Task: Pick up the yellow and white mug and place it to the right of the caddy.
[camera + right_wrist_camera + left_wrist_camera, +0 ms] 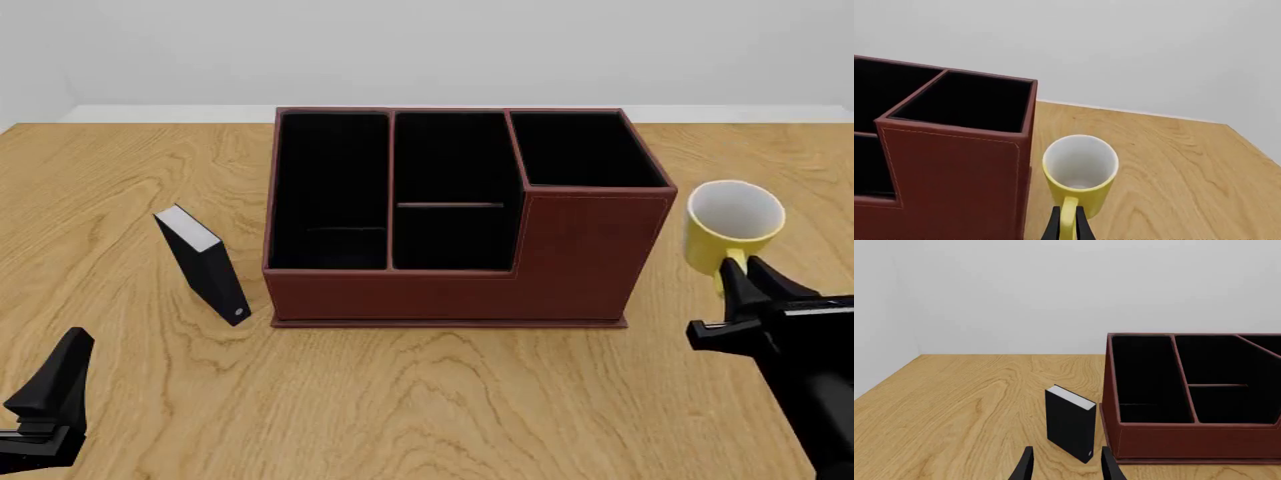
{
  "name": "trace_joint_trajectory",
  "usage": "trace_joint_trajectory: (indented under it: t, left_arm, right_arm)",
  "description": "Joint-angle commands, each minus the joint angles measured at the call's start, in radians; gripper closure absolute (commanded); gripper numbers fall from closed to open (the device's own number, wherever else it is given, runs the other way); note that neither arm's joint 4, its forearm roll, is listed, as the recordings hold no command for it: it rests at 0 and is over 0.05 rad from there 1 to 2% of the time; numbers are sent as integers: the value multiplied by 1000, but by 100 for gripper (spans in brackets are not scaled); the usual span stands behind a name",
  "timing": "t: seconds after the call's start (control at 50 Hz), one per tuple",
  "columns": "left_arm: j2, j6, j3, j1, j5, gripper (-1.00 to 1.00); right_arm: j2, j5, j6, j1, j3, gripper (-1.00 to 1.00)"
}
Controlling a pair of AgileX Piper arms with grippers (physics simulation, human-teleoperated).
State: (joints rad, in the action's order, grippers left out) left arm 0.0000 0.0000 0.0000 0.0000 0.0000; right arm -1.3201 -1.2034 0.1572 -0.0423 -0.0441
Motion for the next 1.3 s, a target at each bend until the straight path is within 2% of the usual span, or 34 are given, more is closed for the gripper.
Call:
trace_joint_trajectory:
  t: [0.02, 1.3]
  left_arm:
    - [0, 0, 0, 0, 0, -100]
    - [0, 0, 0, 0, 0, -100]
  right_arm:
    - [-35, -16, -14, -3, -9, 100]
    - [-153, -17, -15, -22, -44, 100]
